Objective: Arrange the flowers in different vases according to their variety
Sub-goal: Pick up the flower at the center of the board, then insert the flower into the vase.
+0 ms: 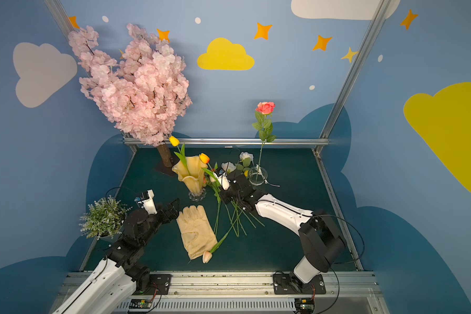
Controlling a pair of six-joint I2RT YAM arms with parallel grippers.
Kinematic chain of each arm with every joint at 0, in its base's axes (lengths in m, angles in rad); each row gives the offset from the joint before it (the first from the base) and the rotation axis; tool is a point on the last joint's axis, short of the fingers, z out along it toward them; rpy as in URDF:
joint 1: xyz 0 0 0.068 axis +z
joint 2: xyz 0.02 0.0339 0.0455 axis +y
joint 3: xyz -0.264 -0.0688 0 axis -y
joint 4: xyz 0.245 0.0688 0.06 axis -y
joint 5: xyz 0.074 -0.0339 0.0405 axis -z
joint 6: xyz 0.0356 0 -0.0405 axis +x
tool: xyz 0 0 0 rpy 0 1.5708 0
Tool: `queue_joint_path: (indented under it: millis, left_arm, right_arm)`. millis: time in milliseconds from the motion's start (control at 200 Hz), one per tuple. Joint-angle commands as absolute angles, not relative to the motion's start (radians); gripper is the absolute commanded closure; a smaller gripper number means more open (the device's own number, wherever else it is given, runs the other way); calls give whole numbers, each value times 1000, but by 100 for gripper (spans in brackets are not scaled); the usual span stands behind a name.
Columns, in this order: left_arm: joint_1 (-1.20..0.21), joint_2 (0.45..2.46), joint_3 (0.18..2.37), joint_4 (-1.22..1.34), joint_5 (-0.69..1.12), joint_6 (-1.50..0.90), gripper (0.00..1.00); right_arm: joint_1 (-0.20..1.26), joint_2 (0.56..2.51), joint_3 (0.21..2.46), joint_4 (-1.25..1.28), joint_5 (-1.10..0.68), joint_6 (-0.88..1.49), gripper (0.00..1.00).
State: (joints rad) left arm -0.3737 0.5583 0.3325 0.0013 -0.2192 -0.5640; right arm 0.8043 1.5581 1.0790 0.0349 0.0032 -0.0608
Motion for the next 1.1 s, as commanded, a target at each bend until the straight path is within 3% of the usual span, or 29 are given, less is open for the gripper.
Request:
queue_joint_path:
  millis: [0, 200, 636, 931, 1006, 1091]
  left_arm:
    - [-375, 536, 339, 24, -228, -548, 0]
    - [-373, 508, 324, 27, -241, -550, 0]
    - [-375, 471, 316, 15, -257, -549, 0]
    - [-374, 464, 316, 13, -260, -550, 0]
    - [-373, 466, 316, 14, -259, -549, 0]
    - [-374, 473, 317, 18, -253, -550, 0]
  right_arm:
    - [818, 1475, 1136, 67, -5, -57, 100]
    - [825, 1492, 1283, 211, -63, 2, 100]
    - [838, 1820, 1829, 233, -112, 120, 100]
    - [839, 1992, 1861, 264, -185, 176, 100]
    - [840, 2006, 1822, 274, -212, 190, 78]
    - [839, 1976, 1748, 300, -217, 195, 61]
